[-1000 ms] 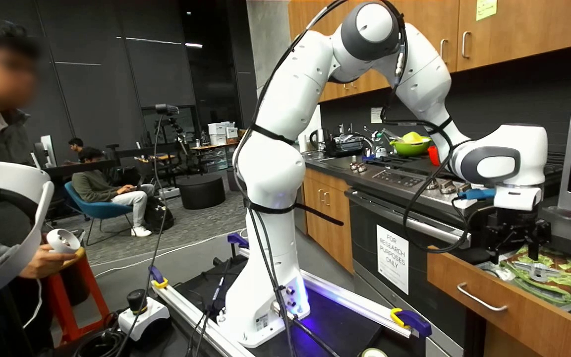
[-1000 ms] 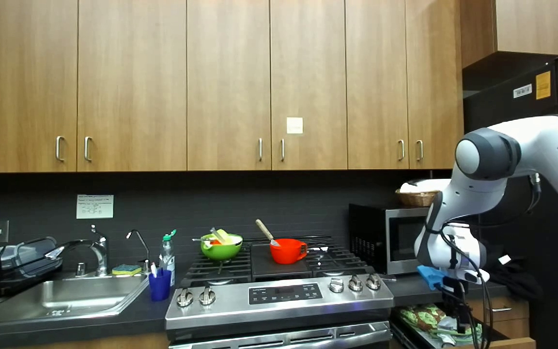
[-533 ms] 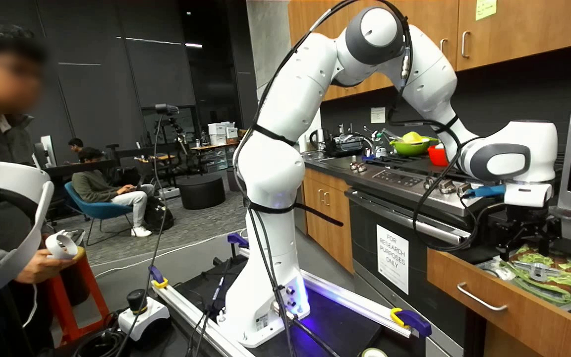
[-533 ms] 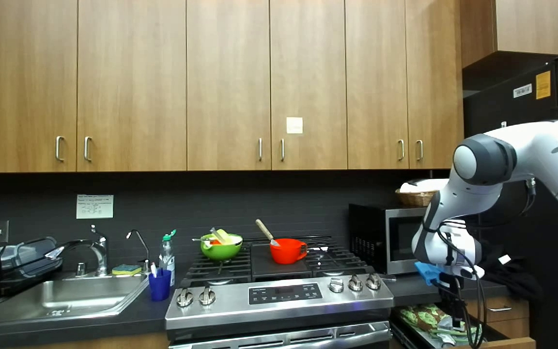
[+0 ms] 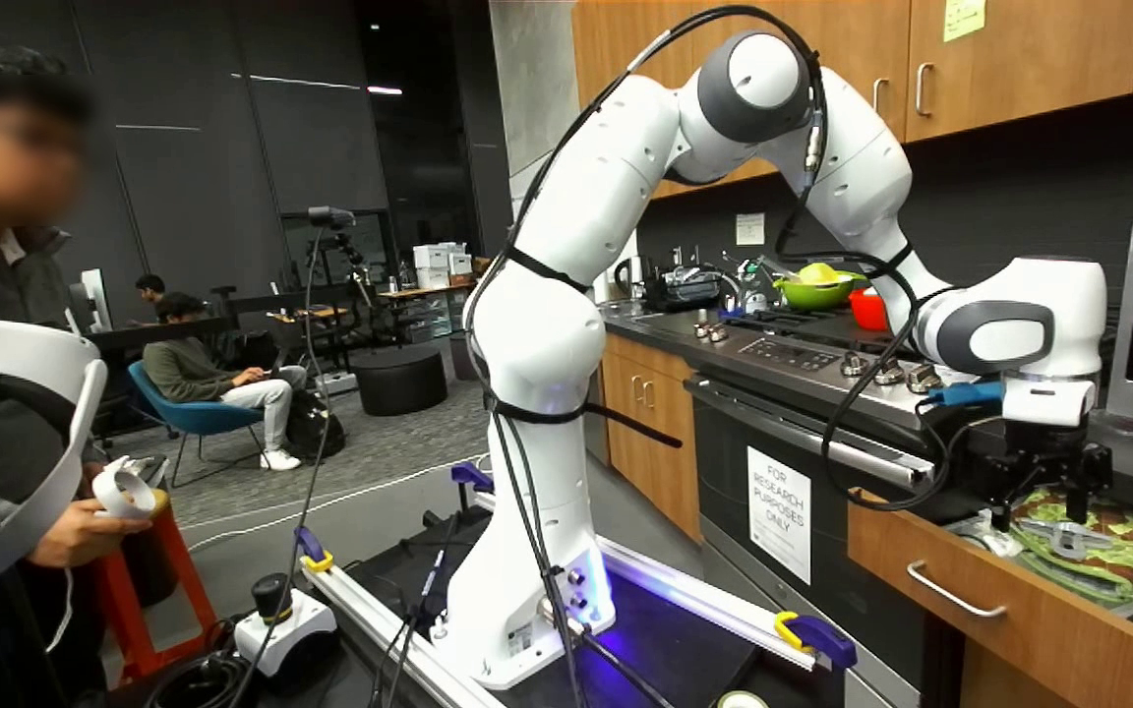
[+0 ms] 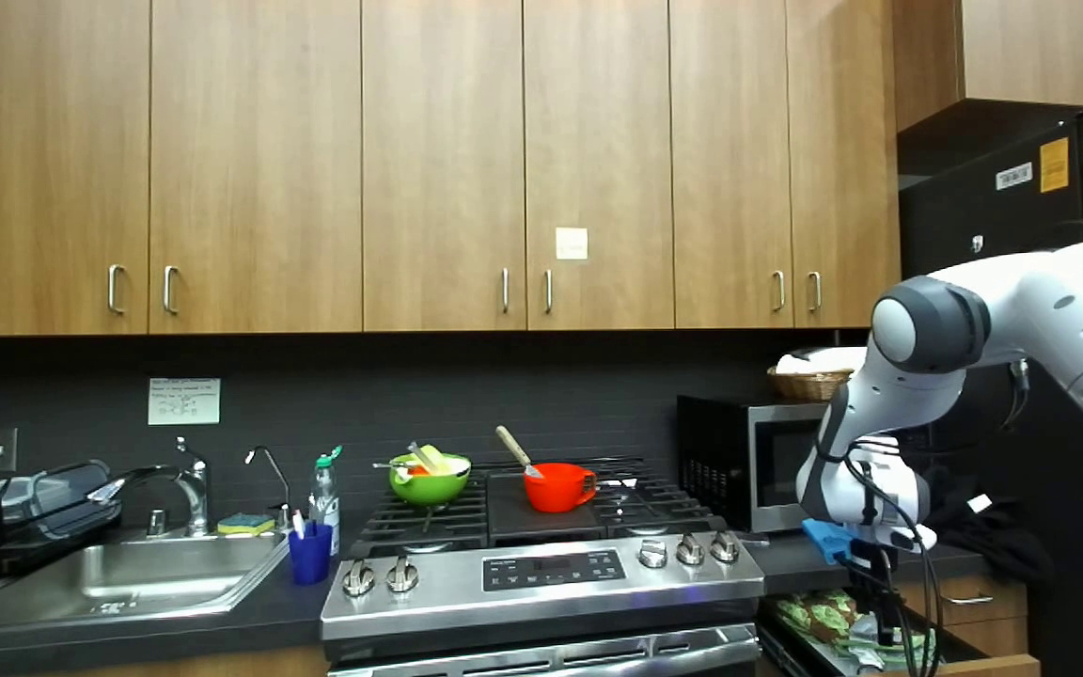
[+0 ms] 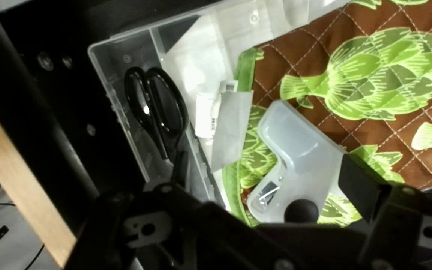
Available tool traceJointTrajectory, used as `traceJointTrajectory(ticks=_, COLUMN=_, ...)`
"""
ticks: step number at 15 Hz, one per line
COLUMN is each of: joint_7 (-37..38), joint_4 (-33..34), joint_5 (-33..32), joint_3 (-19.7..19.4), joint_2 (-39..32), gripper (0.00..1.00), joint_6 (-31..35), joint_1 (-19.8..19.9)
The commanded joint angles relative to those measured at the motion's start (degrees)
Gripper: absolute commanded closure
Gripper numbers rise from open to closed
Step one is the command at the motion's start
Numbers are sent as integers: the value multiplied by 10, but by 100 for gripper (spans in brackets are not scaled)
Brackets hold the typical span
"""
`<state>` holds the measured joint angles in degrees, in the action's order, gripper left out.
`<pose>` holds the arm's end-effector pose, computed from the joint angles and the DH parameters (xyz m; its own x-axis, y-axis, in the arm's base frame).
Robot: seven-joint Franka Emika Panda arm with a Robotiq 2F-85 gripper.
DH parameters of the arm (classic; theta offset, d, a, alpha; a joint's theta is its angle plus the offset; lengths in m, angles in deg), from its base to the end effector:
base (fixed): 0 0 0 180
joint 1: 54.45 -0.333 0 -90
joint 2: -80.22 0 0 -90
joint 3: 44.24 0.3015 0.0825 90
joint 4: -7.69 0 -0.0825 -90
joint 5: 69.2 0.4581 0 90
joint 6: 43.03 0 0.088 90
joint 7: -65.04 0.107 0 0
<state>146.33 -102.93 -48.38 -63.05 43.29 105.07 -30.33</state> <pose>0.4745 -0.4576 0.0983 -0.7409 -0.6716 -0.0039 -0.6700 0.7395 -0.0645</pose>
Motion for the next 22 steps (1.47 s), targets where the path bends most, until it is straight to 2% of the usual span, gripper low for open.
traceJointTrajectory(ticks=1, joint_7=-12, joint_4=22, joint_5=14, joint_3=4, joint_2=-14, gripper=0, joint_6=-11, joint_1=7)
traceJointTrajectory(ticks=12, joint_7=-19, joint_4=34, joint_5=15, joint_3=11, joint_2=-28, gripper=0, joint_6=-10, joint_1=8)
traceJointTrajectory(ticks=13, joint_7=-21, joint_4=33, joint_5=16, joint_3=12, joint_2=-28, gripper=16, joint_6=-8, joint_1=9)
traceJointTrajectory(ticks=14, joint_7=-24, joint_4=32, joint_5=16, joint_3=14, joint_2=-29, gripper=26, joint_6=-6, joint_1=9)
traceJointTrajectory(ticks=15, joint_7=-27, joint_4=32, joint_5=17, joint_3=14, joint_2=-28, gripper=31, joint_6=-6, joint_1=9)
traceJointTrajectory(ticks=22, joint_7=-50, joint_4=27, joint_5=22, joint_3=18, joint_2=-24, gripper=83, joint_6=0, joint_1=12)
